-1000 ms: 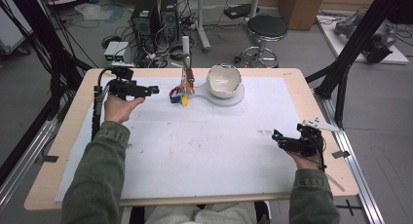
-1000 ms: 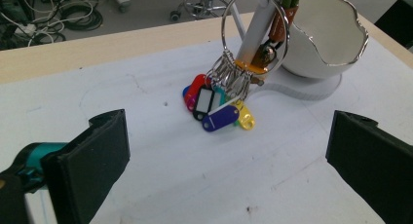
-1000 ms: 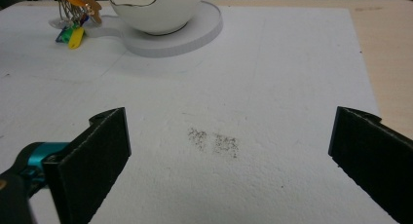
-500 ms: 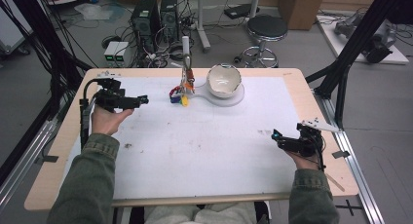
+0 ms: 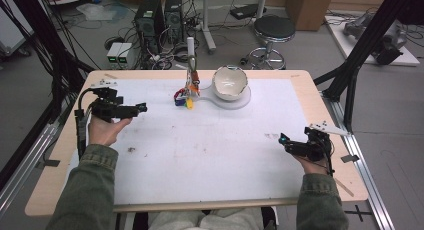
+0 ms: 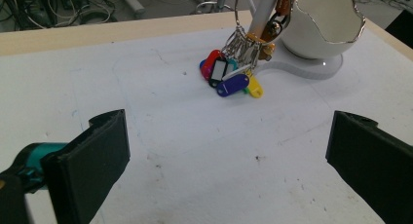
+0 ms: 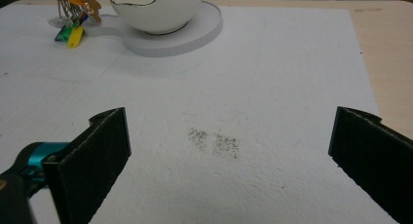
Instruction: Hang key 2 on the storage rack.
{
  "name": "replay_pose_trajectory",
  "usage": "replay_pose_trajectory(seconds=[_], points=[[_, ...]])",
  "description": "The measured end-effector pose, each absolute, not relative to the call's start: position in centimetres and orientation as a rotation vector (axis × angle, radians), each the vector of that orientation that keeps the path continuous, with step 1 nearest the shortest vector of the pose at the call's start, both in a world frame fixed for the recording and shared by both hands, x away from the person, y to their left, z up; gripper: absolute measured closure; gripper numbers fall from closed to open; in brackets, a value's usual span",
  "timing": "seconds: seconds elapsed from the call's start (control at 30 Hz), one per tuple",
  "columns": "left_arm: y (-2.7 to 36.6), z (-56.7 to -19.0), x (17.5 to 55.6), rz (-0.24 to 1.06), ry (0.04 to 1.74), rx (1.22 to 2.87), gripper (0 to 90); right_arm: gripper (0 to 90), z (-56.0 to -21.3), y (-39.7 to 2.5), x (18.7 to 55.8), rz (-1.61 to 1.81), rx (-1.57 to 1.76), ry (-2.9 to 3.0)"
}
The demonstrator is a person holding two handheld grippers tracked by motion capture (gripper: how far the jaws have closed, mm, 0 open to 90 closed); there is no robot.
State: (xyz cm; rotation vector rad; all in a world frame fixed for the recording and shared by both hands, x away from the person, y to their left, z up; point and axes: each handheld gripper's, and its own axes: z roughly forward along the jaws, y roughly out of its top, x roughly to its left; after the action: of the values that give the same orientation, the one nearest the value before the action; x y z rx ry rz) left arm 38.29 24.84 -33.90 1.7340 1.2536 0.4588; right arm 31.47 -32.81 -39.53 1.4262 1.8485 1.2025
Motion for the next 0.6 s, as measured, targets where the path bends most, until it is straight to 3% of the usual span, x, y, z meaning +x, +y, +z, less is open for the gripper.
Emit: replay_pose_trajectory(seconds=[0.6], points=[[27.0, -35.4, 36.1, 0.485, 1.301, 1.664, 2.6, 0.6, -39.6, -32.8, 31.5, 1.201, 1.435, 1.847]])
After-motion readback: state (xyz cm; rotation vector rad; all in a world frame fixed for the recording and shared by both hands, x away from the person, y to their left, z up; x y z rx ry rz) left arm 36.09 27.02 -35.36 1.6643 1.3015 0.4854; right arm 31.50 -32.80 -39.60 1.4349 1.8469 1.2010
